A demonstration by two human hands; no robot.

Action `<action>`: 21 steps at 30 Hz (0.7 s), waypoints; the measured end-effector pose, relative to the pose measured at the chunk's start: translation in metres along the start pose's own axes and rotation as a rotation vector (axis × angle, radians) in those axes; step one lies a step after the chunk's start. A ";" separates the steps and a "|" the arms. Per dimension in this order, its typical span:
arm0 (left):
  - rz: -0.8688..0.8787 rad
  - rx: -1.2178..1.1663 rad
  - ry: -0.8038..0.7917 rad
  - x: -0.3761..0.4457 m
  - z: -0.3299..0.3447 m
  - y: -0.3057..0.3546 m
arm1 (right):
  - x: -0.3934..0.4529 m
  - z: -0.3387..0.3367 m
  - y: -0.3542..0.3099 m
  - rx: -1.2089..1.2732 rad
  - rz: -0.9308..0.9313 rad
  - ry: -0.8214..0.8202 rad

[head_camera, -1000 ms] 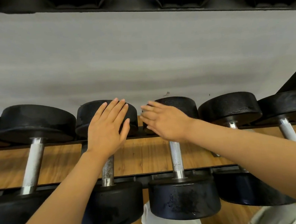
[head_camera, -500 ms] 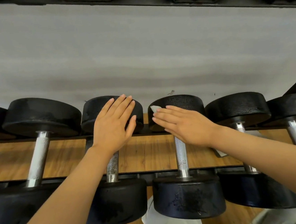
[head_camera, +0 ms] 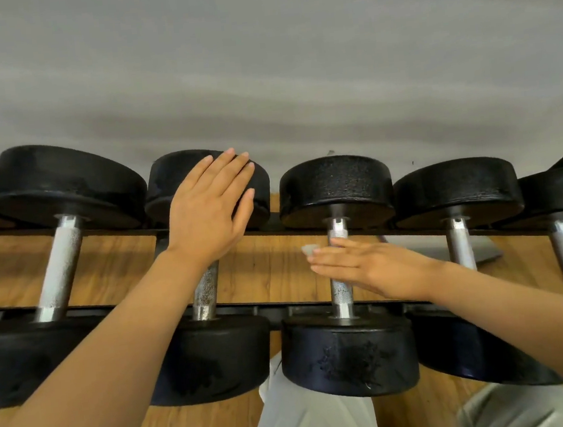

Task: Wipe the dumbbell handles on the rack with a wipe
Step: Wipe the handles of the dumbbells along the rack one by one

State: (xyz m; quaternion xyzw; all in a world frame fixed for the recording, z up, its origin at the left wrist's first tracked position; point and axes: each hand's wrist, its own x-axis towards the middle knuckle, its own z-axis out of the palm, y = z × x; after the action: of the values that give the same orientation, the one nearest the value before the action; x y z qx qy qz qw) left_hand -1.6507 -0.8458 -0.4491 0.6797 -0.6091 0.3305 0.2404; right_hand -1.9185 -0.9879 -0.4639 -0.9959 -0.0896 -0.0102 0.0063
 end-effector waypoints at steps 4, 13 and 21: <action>0.005 -0.003 0.012 0.000 0.000 0.000 | 0.003 0.003 0.015 -0.226 -0.041 -0.066; 0.010 -0.022 -0.011 0.000 -0.002 -0.001 | -0.004 0.006 -0.007 -0.129 -0.085 -0.069; 0.016 -0.026 0.005 0.000 -0.001 -0.001 | 0.005 -0.006 0.015 -0.076 -0.391 -0.350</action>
State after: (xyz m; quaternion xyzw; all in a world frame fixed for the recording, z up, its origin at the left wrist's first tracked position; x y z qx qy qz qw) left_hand -1.6496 -0.8443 -0.4483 0.6706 -0.6181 0.3262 0.2484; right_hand -1.9107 -1.0022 -0.4581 -0.9458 -0.2796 0.1577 -0.0489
